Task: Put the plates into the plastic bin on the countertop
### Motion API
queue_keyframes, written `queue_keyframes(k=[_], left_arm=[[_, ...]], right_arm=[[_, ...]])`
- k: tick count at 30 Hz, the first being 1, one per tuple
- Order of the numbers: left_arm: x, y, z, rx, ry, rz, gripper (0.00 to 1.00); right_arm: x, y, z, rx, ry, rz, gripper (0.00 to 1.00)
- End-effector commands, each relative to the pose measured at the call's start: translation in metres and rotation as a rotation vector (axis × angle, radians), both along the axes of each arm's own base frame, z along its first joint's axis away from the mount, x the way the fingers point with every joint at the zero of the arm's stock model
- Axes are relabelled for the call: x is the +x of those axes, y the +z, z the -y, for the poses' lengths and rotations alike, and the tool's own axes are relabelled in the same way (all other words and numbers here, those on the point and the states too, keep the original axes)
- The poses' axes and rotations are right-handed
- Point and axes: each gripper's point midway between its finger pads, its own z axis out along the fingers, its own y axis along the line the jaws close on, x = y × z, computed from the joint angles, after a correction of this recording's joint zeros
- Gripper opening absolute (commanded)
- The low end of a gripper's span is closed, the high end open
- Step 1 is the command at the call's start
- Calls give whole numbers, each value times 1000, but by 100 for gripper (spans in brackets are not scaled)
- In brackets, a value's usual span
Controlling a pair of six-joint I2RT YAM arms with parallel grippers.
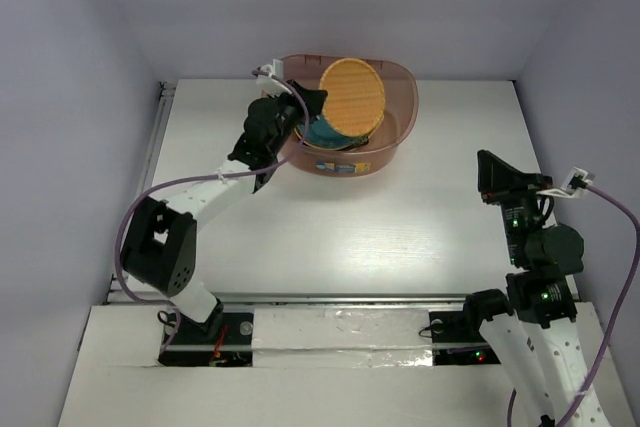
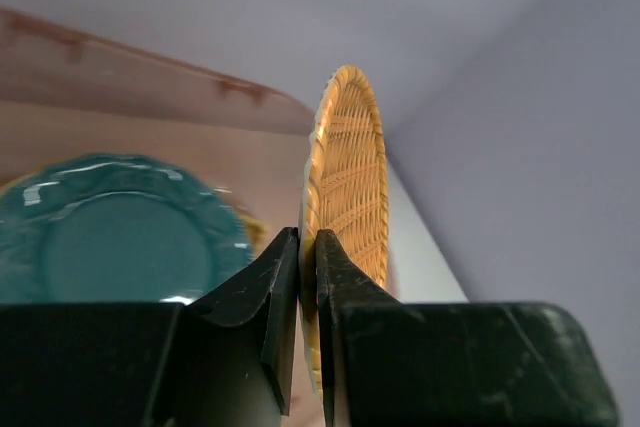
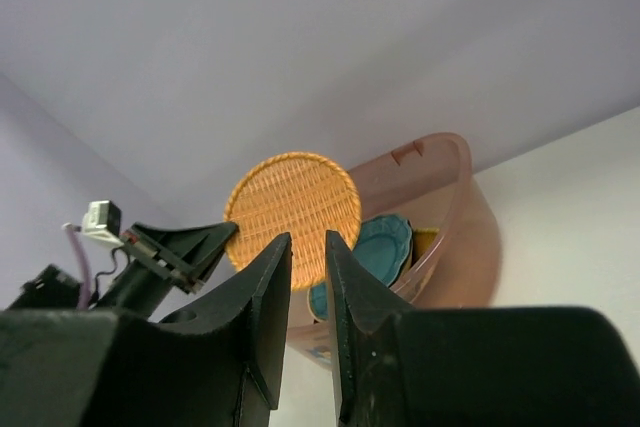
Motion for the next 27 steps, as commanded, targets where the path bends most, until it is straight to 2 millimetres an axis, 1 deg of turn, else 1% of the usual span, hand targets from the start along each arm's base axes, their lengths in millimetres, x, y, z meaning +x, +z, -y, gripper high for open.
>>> queue_keyframes(k=[1, 2, 3, 4, 5, 6, 8, 9, 10, 11, 12, 13, 14, 15, 16, 17, 18, 19, 20, 21, 22, 23, 24, 25, 26, 27], left_arm=[[32, 4, -22, -51, 75, -11, 0], [43, -3, -33, -50, 101, -27, 0], [48, -8, -36, -51, 109, -42, 0], [57, -18, -37, -44, 117, -64, 0], [61, -23, -35, -38, 117, -79, 0], [67, -30, -40, -27, 133, -100, 0], [75, -38, -38, -2, 142, -115, 0], [80, -44, -44, 14, 163, -127, 4], [84, -45, -43, 25, 167, -130, 9], [86, -48, -43, 48, 168, -131, 19], [90, -55, -47, 73, 195, -154, 24], [94, -55, -46, 87, 197, -155, 29], [96, -57, -46, 106, 197, -161, 38], [96, -59, -50, 134, 215, -165, 41], [95, -58, -53, 144, 226, -161, 45], [94, -56, -56, 154, 238, -152, 54], [91, -44, -65, 174, 273, -122, 57], [89, -45, -71, 193, 293, -118, 59], [84, -41, -70, 208, 303, -106, 63], [80, -36, -72, 220, 331, -91, 64], [71, -28, -75, 244, 341, -67, 64], [68, -24, -80, 252, 356, -51, 65], [60, -19, -72, 256, 351, -32, 66], [51, -11, -72, 261, 350, -3, 69], [47, -7, -70, 263, 347, 9, 70], [40, -3, -63, 266, 331, 20, 70]], right_arm=[[-1, 16, -7, -15, 35, 43, 26], [0, 15, -9, -21, 47, 39, 26], [0, 15, -10, -26, 48, 37, 26], [2, 15, -11, -27, 53, 34, 26], [3, 13, -12, -30, 57, 27, 26], [4, 13, -13, -33, 61, 27, 26], [6, 12, -15, -36, 67, 20, 26], [6, 12, -15, -38, 70, 19, 26], [7, 11, -16, -39, 73, 18, 26], [7, 11, -16, -38, 75, 19, 26], [6, 12, -16, -39, 74, 24, 26], [6, 12, -16, -36, 75, 24, 26], [6, 12, -16, -36, 77, 27, 26], [6, 11, -17, -37, 78, 24, 26], [7, 11, -17, -36, 79, 22, 26], [7, 10, -18, -37, 82, 22, 26], [10, 9, -18, -38, 83, 15, 26], [10, 8, -19, -39, 85, 14, 26], [11, 7, -20, -41, 92, 11, 26], [12, 8, -21, -39, 96, 12, 26], [15, 4, -22, -39, 99, 2, 26], [16, 5, -22, -38, 99, 1, 26], [17, 4, -23, -38, 99, -3, 26], [18, 4, -23, -39, 99, -5, 26], [18, 2, -28, -49, 126, -7, 26], [19, 1, -28, -48, 127, -12, 26]])
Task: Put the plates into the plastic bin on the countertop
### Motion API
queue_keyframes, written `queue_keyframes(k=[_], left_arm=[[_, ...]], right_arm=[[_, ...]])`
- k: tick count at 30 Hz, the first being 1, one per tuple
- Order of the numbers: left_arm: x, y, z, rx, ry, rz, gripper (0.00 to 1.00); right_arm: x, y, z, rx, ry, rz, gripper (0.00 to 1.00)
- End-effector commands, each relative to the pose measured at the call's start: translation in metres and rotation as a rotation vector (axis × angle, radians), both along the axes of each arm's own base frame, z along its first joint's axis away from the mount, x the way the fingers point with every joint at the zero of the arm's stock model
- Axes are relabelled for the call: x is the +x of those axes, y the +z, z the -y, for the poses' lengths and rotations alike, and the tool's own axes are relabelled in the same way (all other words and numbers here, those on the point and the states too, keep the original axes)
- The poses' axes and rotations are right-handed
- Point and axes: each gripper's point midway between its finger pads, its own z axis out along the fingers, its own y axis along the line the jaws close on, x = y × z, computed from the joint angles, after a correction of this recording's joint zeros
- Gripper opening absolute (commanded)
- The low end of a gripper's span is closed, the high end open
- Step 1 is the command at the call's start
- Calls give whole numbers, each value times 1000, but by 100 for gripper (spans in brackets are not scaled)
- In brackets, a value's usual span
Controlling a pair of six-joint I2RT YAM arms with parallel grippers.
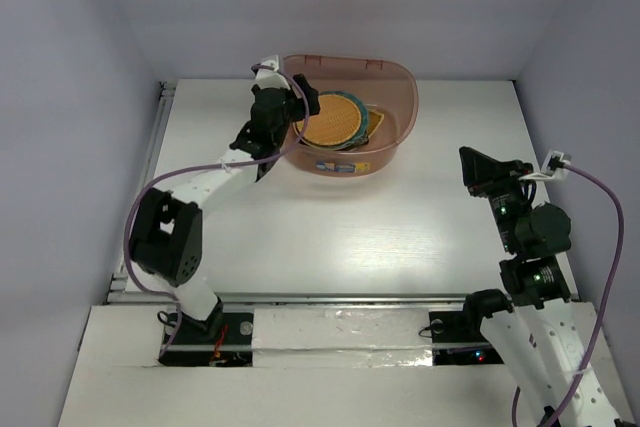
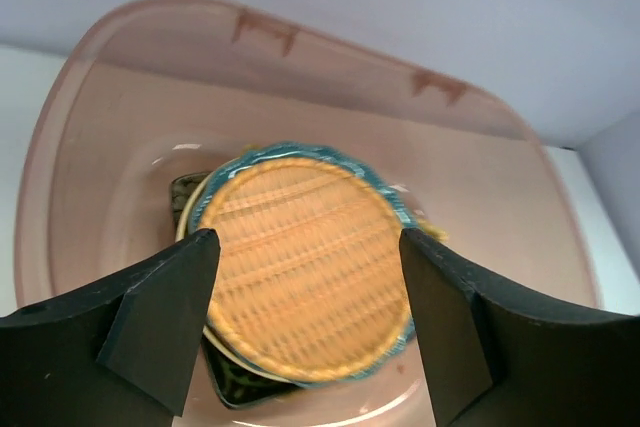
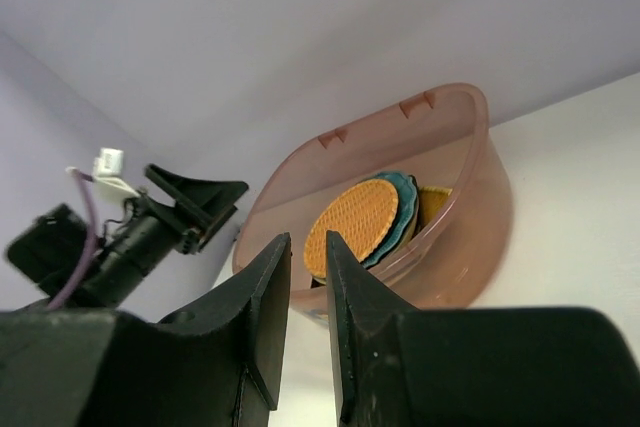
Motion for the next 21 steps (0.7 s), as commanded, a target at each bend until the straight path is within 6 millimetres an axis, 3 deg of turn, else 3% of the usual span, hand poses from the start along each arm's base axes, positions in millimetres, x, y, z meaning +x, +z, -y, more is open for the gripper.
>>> queue_keyframes(k=[1, 3, 4, 5, 7, 11, 12, 13, 16, 21], left_arm=[[-29, 64, 3, 11, -4, 168, 71], [-41, 69, 9, 7, -34, 186, 71], [-53, 82, 13, -10, -53, 211, 71], [-61, 76, 15, -7, -65, 205, 72], [-82, 85, 18, -36, -89, 235, 72], [-114, 95, 12, -118, -134, 277, 72], [-127, 111, 10, -178, -159, 315, 72], [-136, 98, 11, -188, -178, 300, 72], [-157, 108, 1, -243, -194, 332, 72], [-177, 90, -9, -245, -197, 286, 75]], right_arm=[[-4, 21, -6, 2, 37, 70, 26], [-4, 22, -6, 3, 36, 73, 26], [-4, 21, -6, 2, 36, 70, 26], [-4, 21, -6, 1, 35, 71, 26], [-2, 19, -7, 0, 40, 67, 27], [2, 16, -13, -6, 66, 54, 27], [4, 14, -14, -10, 70, 46, 30], [5, 14, -15, -15, 75, 43, 33], [4, 18, -18, -23, 94, 50, 45], [1, 23, -17, -15, 88, 68, 54]])
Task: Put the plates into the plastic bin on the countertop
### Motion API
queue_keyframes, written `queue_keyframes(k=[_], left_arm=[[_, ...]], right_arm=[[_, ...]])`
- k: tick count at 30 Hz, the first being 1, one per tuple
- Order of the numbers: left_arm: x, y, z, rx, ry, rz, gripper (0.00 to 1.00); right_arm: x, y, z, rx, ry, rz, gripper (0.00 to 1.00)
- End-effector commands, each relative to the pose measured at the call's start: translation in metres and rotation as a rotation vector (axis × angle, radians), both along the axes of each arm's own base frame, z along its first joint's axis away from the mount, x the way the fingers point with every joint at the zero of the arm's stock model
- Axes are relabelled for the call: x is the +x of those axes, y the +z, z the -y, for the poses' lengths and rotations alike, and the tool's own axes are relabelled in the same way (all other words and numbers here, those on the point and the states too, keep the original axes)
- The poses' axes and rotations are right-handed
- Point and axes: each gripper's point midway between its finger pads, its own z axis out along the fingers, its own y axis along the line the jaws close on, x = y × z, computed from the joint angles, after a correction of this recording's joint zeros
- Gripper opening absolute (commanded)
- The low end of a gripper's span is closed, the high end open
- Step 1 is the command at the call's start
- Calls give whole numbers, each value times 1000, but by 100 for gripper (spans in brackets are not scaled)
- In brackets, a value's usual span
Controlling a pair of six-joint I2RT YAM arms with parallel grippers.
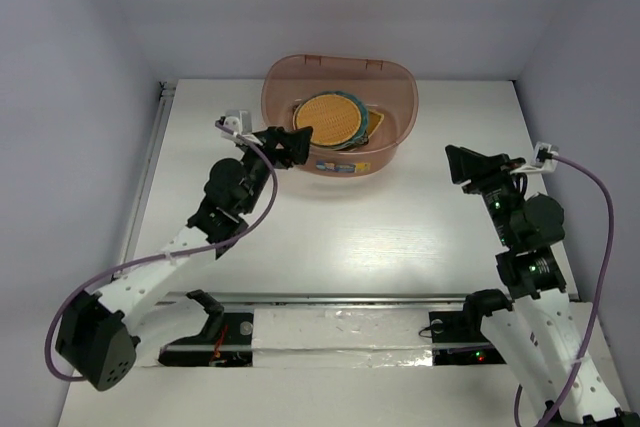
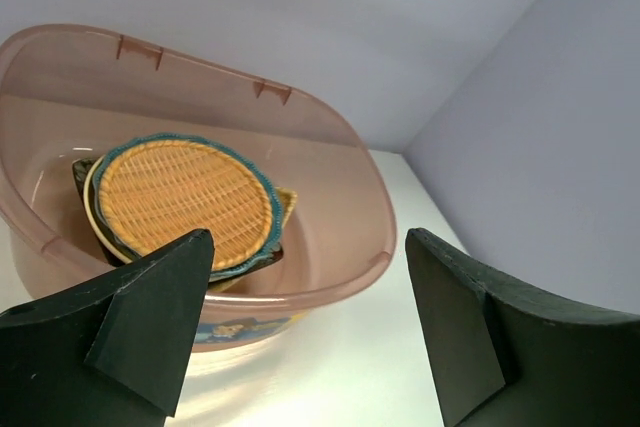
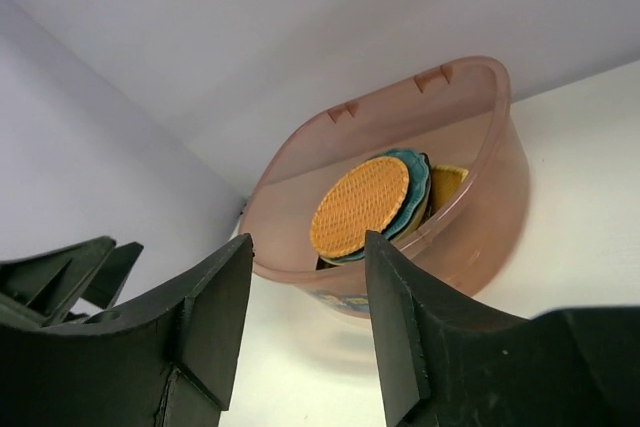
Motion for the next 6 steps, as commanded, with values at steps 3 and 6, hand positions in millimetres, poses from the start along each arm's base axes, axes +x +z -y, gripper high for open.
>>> queue_keyframes(k=[3, 6], left_arm=[[-25, 9, -10, -76, -30, 30, 74], [-32, 3, -14, -75, -30, 18, 74]], right_arm=[[-11, 38, -5, 15, 39, 122, 54], [-11, 41, -11, 28, 73, 129, 54]])
